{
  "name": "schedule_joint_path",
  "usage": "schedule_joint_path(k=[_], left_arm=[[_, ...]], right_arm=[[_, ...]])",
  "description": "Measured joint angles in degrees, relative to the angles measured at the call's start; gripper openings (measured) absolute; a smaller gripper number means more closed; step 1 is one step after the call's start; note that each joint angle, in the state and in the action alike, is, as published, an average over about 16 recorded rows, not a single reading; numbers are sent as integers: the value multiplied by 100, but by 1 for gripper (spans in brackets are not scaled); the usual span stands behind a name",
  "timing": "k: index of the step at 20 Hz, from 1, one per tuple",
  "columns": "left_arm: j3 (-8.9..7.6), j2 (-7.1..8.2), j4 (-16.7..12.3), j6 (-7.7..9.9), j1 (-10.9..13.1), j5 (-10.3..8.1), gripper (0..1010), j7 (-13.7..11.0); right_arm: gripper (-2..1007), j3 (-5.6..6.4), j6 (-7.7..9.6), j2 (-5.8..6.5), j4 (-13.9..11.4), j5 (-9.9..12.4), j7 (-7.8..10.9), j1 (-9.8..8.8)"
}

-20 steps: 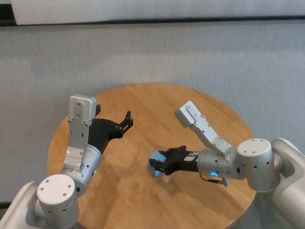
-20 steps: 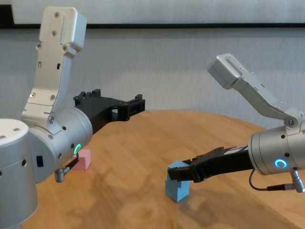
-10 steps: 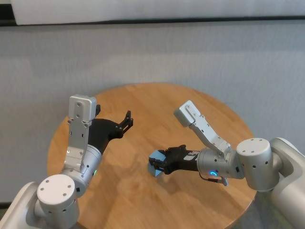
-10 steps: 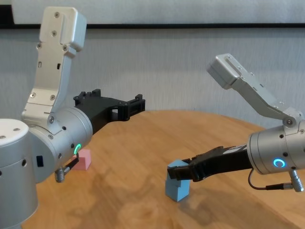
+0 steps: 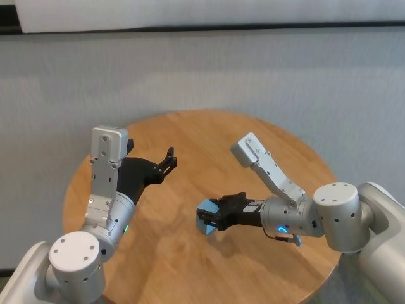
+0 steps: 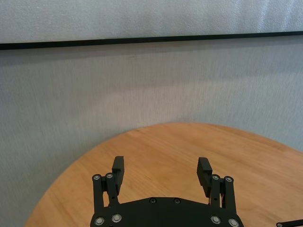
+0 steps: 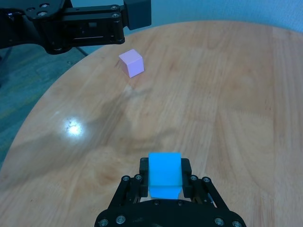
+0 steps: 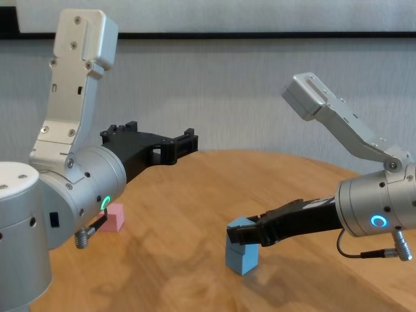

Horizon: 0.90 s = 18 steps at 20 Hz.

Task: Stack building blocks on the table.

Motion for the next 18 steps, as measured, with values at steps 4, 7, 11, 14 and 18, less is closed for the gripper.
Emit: schedule_joint_path(k=[4, 7, 11, 14, 18], left_arm=[[0, 0, 0, 0, 0, 0, 1000, 0], [0, 0, 0, 0, 0, 0, 1000, 0], [0, 0, 0, 0, 0, 0, 1000, 0], [0, 0, 0, 0, 0, 0, 1000, 0], [0, 0, 0, 0, 0, 0, 1000, 0]], right_arm=[[369, 6, 6, -7, 4, 6, 2, 0], [399, 7, 7, -8, 4, 7, 2, 0], [474, 7, 7, -7, 3, 7, 1, -1], [552, 6, 7, -6, 2, 7, 0, -1], [689, 5, 6, -5, 0, 6, -1, -1]])
